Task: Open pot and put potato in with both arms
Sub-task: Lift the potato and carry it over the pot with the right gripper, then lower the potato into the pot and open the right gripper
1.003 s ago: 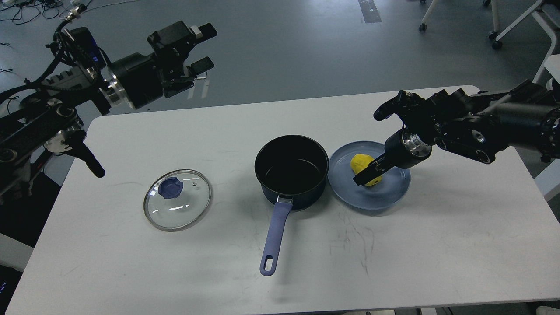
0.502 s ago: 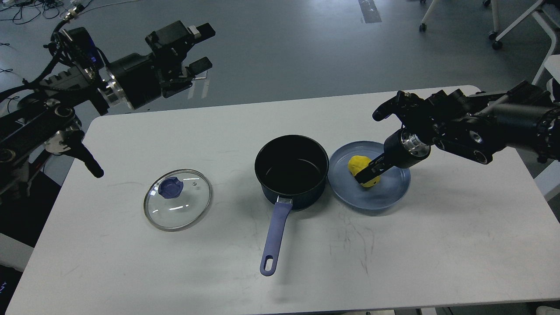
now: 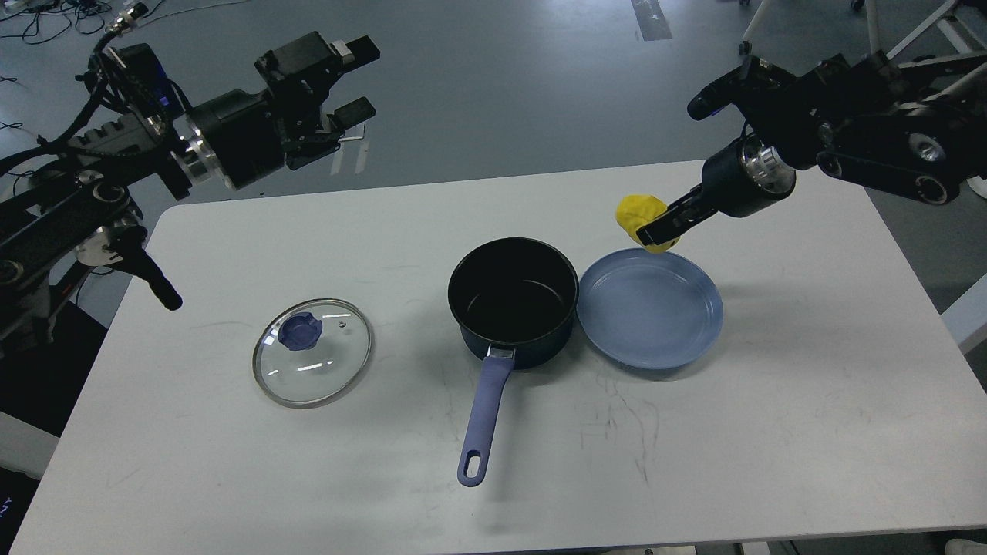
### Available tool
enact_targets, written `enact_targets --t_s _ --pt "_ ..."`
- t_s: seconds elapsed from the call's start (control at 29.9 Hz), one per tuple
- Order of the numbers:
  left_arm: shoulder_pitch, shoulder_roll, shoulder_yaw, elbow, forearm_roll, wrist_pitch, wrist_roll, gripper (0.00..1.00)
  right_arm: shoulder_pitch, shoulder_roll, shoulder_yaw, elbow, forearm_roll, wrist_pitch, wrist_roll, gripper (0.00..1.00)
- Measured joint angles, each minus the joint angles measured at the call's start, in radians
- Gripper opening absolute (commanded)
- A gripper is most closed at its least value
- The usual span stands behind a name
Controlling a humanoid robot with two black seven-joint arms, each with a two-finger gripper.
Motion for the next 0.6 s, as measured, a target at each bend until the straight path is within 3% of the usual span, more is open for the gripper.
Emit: enact_targets --t_s 0.6 --pt "-0.001 0.003 -0.017 -0.002 -0.002 -0.001 0.003 0.97 -0.049 0.347 0.011 -0.133 0.081 0.000 0.000 0.31"
